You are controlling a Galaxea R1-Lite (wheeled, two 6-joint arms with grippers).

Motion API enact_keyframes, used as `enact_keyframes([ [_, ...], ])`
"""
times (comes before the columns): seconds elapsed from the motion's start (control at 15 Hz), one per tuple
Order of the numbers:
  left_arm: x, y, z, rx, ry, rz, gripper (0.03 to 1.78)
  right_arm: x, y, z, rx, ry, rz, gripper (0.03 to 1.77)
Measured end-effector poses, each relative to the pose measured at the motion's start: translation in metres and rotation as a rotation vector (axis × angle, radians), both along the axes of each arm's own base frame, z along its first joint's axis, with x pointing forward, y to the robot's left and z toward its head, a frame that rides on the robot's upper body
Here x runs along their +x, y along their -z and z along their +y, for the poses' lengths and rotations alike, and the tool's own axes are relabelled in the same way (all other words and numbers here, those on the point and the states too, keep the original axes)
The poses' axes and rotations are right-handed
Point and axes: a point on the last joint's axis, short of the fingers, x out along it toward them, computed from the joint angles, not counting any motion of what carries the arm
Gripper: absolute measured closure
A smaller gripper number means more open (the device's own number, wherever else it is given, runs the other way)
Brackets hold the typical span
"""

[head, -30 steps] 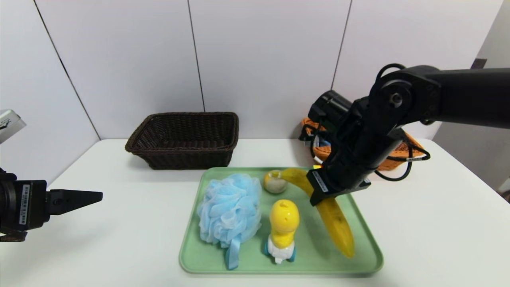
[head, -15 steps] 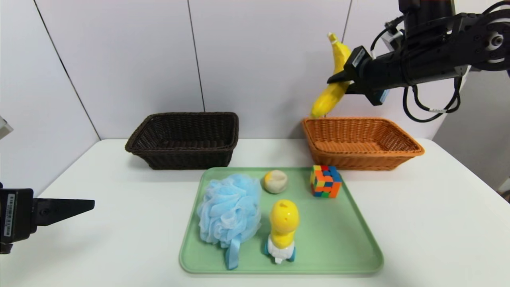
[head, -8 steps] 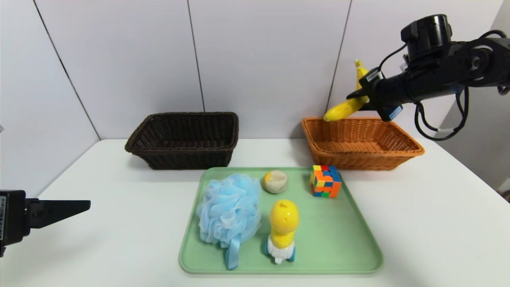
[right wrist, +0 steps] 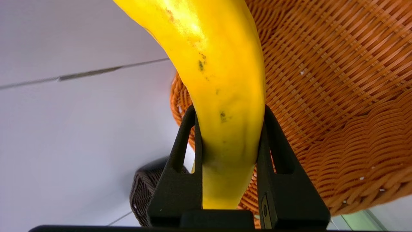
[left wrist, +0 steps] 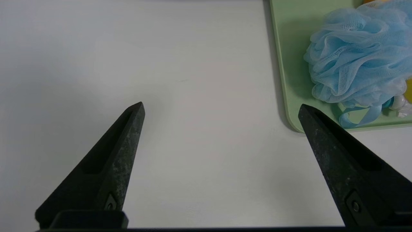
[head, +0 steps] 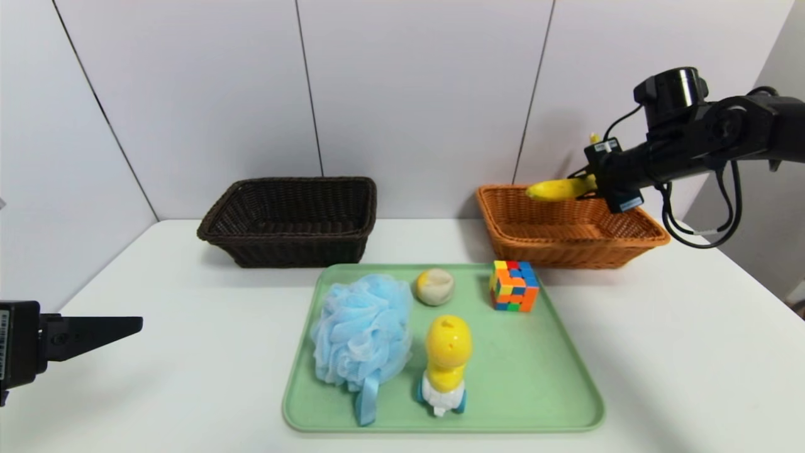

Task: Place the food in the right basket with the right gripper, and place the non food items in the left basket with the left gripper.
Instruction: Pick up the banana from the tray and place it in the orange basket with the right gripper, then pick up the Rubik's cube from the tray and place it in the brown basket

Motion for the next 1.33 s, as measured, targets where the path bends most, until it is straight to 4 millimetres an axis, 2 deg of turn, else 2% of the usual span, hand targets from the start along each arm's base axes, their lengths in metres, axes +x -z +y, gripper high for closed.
enact_keyframes([
  [0.33, 0.001, 0.0, 0.0, 0.001, 0.003, 0.003, 0.12, 0.01, 0.019, -0.008, 0.034, 0.039, 0.058, 1.35],
  [0.53, 0.001, 0.0, 0.0, 0.001, 0.002, 0.003, 0.12, 0.012, 0.026, -0.008, 0.035, 0.038, 0.073, 0.93],
  [0.87, 0.001, 0.0, 0.0, 0.002, 0.002, 0.002, 0.12, 0.013, 0.026, -0.008, 0.037, 0.042, 0.076, 0.53],
  [1.07, 0.0, -0.002, 0.0, 0.0, 0.0, -0.008, 0.12, 0.003, 0.004, -0.007, 0.033, 0.019, 0.019, 0.39],
  [1.33, -0.003, -0.006, 0.0, 0.003, -0.006, -0.042, 0.12, -0.033, -0.049, 0.011, -0.026, -0.108, -0.128, 0.27],
])
